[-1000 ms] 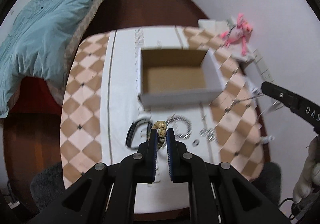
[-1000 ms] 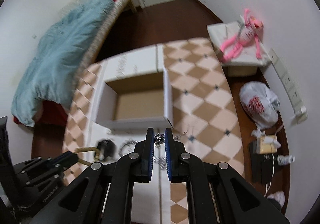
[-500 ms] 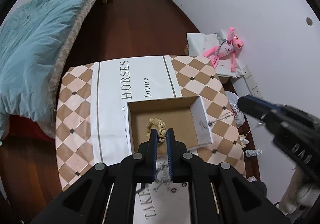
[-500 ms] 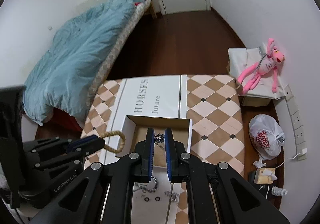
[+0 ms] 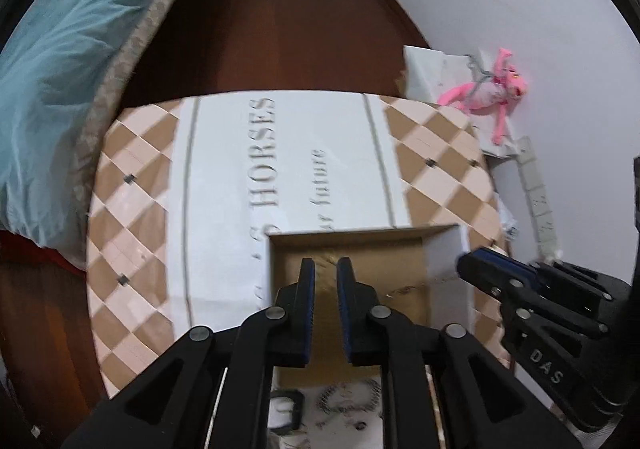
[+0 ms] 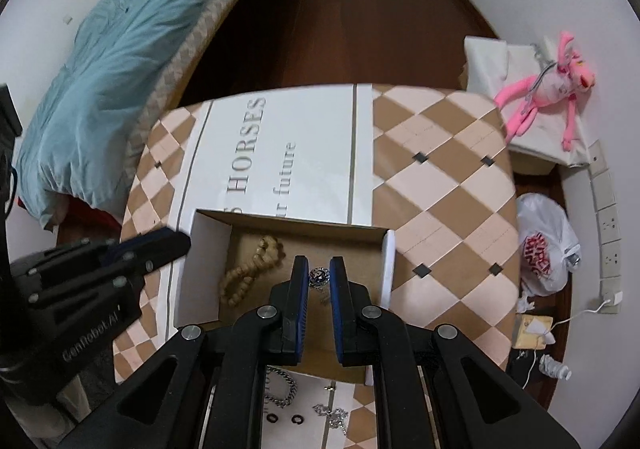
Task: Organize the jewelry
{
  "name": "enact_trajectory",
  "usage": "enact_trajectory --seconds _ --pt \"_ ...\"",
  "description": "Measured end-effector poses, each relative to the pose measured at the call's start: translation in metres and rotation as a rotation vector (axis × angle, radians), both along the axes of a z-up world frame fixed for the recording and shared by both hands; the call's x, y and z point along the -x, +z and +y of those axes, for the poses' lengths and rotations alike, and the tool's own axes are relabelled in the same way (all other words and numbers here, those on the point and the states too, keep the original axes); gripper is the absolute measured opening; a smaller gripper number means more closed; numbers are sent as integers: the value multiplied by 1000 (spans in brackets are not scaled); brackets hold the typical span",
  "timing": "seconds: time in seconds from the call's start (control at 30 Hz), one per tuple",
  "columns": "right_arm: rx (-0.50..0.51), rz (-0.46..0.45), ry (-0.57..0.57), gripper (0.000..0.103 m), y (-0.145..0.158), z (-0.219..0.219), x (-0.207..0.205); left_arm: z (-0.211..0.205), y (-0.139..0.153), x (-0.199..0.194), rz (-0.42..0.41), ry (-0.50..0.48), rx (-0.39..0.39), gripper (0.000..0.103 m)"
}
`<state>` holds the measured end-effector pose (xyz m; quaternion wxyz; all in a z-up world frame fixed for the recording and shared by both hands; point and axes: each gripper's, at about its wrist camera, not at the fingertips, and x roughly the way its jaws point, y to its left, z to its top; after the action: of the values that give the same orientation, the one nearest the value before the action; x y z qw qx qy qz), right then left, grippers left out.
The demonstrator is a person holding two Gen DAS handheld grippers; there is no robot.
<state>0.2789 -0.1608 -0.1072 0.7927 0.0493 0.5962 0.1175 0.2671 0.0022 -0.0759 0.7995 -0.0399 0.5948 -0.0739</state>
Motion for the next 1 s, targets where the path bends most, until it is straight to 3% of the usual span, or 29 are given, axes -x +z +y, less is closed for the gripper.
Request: enact_trajectory --seconds 0.07,0.1,0.13,0.17,0.23,0.3,0.37,0.4,0.6,0.73,1.0 --pt "-4 24 -4 22 -6 -2 -2 3 3 0 -39 11 -20 24" --pt "1 27 -11 30 -9 -3 -2 5 3 0 -55 20 -34 38" --pt "1 30 -11 49 -10 -3 -2 7 4 2 -71 33 -54 59" --pt "2 32 -16 62 -11 -5 -1 10 5 3 -85 41 -62 68" --pt "10 30 -23 64 -13 -8 1 15 6 7 -112 63 -83 88" --pt "50 22 -35 67 -14 -10 5 20 3 11 -118 75 -112 97" --pt "99 14 -46 90 -16 -12 12 21 0 17 -127 81 -148 98" --pt "135 5 -50 93 -17 -12 16 21 -1 20 -134 81 -160 98" --pt "238 -20 -92 95 -28 -16 43 19 -11 42 -144 85 -185 99" --pt "253 -36 -110 96 -28 -18 57 15 -10 55 -148 73 -191 99" --pt "268 -132 -141 96 7 -19 85 8 18 81 -215 81 -190 99"
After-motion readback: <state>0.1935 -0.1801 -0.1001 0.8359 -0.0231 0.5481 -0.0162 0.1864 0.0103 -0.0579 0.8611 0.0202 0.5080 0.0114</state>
